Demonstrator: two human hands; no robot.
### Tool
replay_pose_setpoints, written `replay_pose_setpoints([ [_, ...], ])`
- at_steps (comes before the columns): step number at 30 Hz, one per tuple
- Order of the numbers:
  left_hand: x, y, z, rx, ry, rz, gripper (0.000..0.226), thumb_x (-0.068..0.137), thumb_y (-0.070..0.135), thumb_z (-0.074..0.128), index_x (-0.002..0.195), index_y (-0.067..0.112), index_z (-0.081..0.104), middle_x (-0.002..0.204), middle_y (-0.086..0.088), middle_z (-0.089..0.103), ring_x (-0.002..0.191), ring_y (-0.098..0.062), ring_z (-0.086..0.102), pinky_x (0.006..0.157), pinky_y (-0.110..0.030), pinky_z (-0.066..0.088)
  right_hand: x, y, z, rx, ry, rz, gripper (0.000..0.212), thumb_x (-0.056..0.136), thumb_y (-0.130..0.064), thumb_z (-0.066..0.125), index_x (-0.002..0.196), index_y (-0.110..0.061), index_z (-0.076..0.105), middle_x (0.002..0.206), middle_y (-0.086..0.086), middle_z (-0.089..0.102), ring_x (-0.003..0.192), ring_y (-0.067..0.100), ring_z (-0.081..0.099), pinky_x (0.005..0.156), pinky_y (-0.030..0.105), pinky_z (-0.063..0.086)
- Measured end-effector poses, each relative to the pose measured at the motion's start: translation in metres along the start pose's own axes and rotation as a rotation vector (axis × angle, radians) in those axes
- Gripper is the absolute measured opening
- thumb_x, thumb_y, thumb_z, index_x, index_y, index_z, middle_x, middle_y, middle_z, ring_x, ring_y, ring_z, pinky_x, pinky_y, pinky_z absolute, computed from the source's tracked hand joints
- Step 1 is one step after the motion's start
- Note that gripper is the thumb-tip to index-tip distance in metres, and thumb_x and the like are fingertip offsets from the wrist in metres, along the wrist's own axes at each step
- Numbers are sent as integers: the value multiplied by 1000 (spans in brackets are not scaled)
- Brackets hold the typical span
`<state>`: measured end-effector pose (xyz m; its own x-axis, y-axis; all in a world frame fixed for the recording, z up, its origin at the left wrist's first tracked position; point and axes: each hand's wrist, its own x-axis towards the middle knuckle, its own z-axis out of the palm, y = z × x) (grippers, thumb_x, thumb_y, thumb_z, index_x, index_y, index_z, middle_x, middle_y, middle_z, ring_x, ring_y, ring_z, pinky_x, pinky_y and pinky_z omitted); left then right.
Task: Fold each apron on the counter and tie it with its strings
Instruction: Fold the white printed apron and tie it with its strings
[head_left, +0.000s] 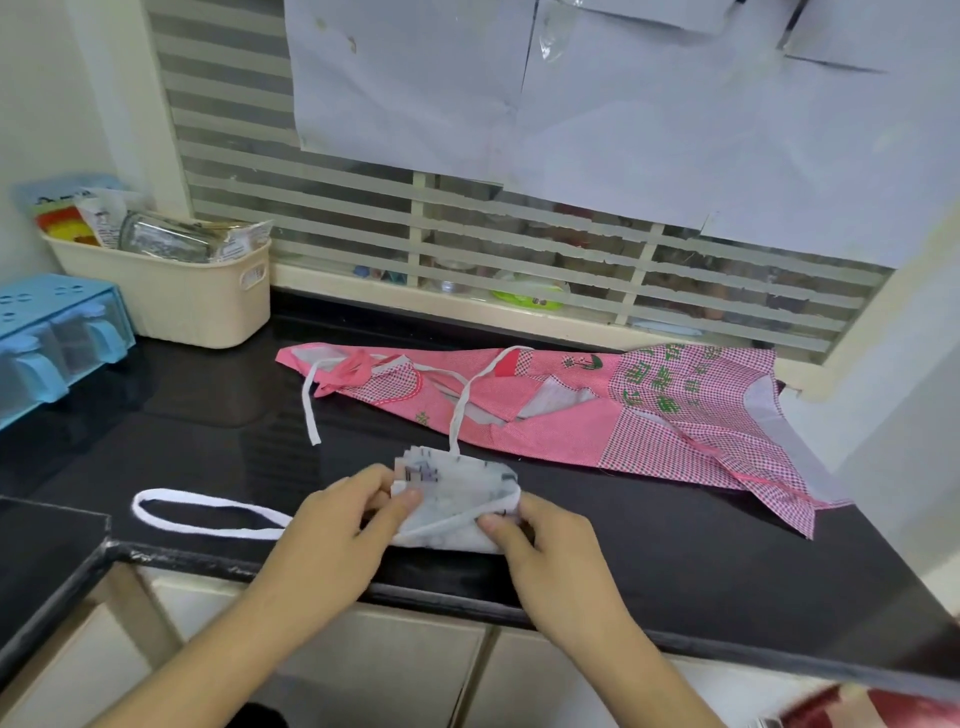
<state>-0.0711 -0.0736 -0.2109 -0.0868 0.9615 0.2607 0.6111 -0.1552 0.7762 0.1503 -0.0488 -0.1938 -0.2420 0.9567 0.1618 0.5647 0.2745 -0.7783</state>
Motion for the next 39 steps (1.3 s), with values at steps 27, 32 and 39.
replay_pose_setpoints([
  [27, 51, -8, 40, 641, 153, 145, 19, 96, 44, 51, 91, 25, 51, 87, 9, 40, 73, -12, 43, 48, -28, 41, 61, 5, -11, 7, -124, 146, 29, 92, -12, 69, 101, -32, 51, 90, -8, 67, 67, 1, 56, 61, 16, 48],
  [32, 83, 34, 33, 32, -39, -114, 14, 98, 52, 60, 99, 41, 50, 88, 12, 63, 78, -4, 62, 65, -22, 44, 84, 15, -41, 244, 21, 127, 40, 83, 7, 73, 101, -25, 57, 97, 15, 69, 72, 24, 59, 60, 37, 48],
  [39, 183, 67, 40, -384, -370, -262, 26, 81, 49, 86, 98, 31, 82, 92, 6, 81, 89, -13, 77, 90, -42, 57, 160, 31, -97, 281, 12, -18, 56, 84, 17, 69, 117, -27, 62, 96, 4, 78, 87, 35, 74, 68, 49, 58],
])
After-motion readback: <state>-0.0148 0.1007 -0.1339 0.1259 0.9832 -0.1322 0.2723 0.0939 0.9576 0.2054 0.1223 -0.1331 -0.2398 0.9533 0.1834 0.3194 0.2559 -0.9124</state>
